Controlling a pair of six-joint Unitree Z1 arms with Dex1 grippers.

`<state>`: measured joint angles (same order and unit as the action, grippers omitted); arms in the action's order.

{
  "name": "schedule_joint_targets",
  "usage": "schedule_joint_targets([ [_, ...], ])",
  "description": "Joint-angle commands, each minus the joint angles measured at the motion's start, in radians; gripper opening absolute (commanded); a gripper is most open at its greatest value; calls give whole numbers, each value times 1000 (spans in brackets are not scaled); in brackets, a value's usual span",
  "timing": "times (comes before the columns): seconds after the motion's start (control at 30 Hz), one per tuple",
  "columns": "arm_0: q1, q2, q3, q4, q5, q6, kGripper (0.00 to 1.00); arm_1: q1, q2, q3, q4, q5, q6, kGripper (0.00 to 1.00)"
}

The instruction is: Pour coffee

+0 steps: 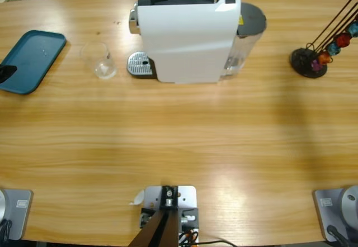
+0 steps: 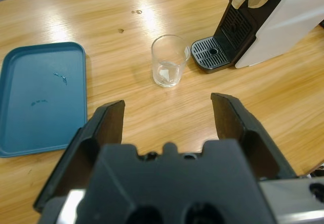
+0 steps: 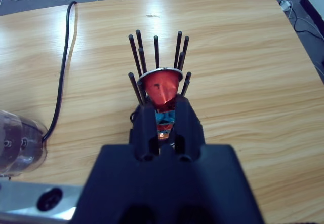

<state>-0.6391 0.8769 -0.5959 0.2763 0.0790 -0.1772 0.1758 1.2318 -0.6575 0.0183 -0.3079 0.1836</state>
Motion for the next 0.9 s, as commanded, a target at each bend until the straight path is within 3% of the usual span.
schedule_joint_targets([
  [0.03, -8, 5, 37, -8, -18, 10, 730, -16, 4, 35, -14, -32, -6, 0],
  [0.37, -8, 5, 36, -9, -20, 10, 743, -16, -107, -86, 71, -27, -39, 0],
  [0.4, -8, 5, 36, -10, -23, 11, 766, -16, -109, -101, 84, -24, -47, 0],
  [0.47, -8, 0, 36, -16, -30, 13, 904, 0, -114, -133, 115, 12, -73, 0],
  [0.6, -8, 5, 33, -20, -40, 16, 885, 194, -118, -223, 221, 97, -212, 0],
  [0.73, -8, 7, 33, -20, -59, 17, 885, 434, -136, -230, 278, 251, -428, 0],
  [0.9, -8, 10, 33, -20, -61, 18, 887, 538, -138, -256, 333, 431, -578, 0],
])
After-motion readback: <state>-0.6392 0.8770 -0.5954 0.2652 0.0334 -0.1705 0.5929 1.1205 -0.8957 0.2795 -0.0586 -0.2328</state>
